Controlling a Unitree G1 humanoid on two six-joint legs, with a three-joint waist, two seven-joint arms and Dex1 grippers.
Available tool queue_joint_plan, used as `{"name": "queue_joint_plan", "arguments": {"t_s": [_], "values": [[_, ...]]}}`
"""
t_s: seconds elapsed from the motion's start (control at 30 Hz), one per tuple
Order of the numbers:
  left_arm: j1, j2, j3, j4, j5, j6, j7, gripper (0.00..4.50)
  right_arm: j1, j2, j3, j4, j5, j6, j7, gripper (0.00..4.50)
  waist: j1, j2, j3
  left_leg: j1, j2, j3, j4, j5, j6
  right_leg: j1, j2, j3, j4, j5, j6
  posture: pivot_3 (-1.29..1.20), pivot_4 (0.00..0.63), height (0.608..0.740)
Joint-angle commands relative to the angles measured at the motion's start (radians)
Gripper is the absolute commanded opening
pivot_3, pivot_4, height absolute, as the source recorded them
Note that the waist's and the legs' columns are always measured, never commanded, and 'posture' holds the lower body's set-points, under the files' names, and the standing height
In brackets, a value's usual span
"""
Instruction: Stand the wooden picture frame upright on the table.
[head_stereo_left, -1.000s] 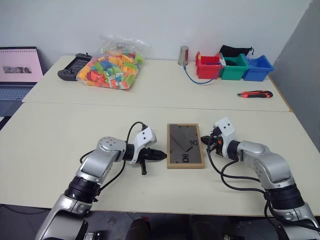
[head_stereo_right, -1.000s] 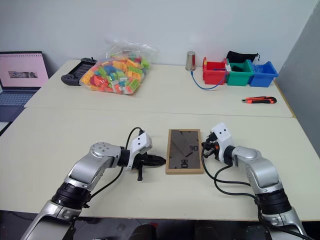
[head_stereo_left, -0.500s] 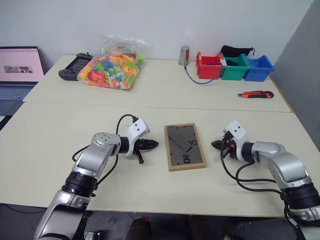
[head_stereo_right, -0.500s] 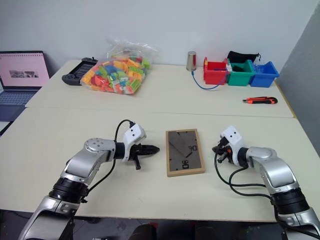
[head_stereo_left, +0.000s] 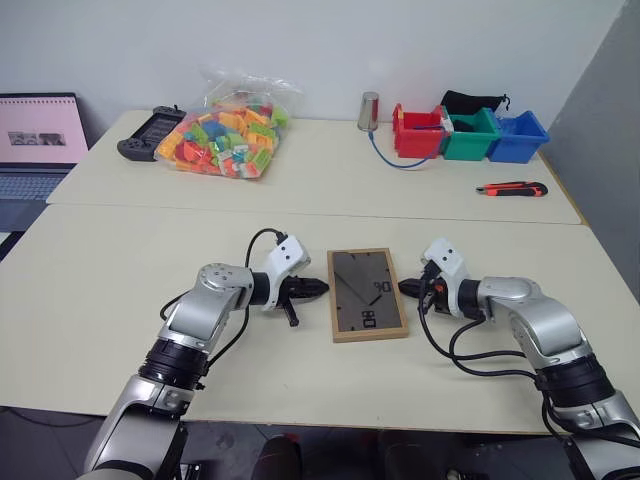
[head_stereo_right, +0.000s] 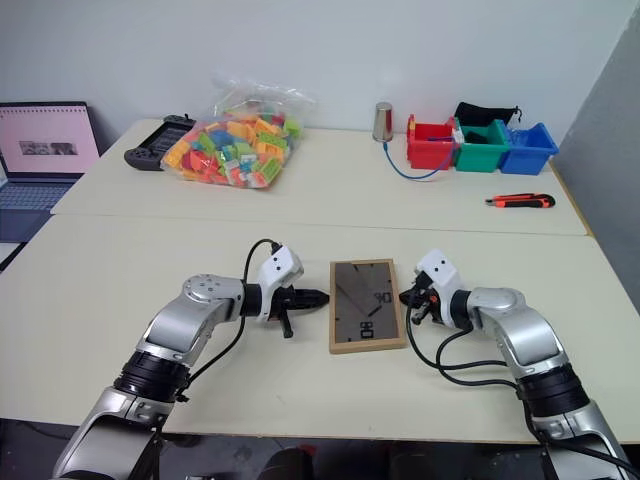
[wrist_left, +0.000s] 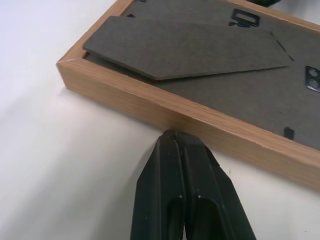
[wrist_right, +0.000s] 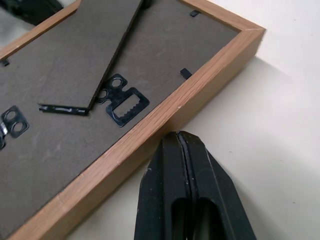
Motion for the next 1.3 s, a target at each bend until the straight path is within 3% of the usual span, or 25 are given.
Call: {"name": "queue_joint_plan", "arguments": {"t_s": [0.03,0.47,0.67,1.07,1.3], "values": [[-0.011,0.005,0.022,-0.045,-0.015,-0.004,0.010,0.02,-0.062,0.058,0.060,-0.021,0.009,-0.039,0.057,0.00,-0.004,0.000,0.000,0.000,0.000,0.000,0.000,0.000,0.000,0.000,0.000,0.000,0.000,0.000,0.000,0.00,0.150,0.740],[0.132,0.130,0.146,-0.196,-0.063,0.092,0.010,0.02,-0.208,0.226,0.129,0.143,-0.061,-0.116,0.066,0.00,-0.015,0.000,0.000,0.000,0.000,-0.001,0.000,0.000,0.000,-0.001,0.000,0.000,0.004,0.000,0.000,0.00,0.150,0.740],[0.158,0.136,0.171,-0.202,-0.054,0.090,0.050,0.02,-0.214,0.266,0.138,0.159,-0.078,-0.126,0.081,0.00,-0.013,0.000,0.000,0.001,0.000,0.000,0.000,0.000,0.000,-0.001,0.000,-0.001,0.004,0.000,0.000,0.00,0.150,0.740],[0.125,0.128,0.146,-0.160,-0.045,0.068,0.056,0.02,-0.180,0.225,0.141,0.135,-0.115,-0.121,0.093,0.00,-0.013,0.000,0.000,0.001,0.000,0.000,0.000,0.000,0.000,-0.001,0.000,-0.001,0.004,0.000,0.000,0.00,0.150,0.740],[0.151,0.216,0.186,-0.140,-0.045,0.053,0.011,0.02,-0.152,0.130,0.087,0.118,-0.111,-0.123,0.131,0.00,-0.013,0.000,0.000,0.000,0.000,0.000,0.000,0.000,0.000,-0.001,0.000,-0.001,0.004,0.000,0.000,0.00,0.150,0.740]]}}
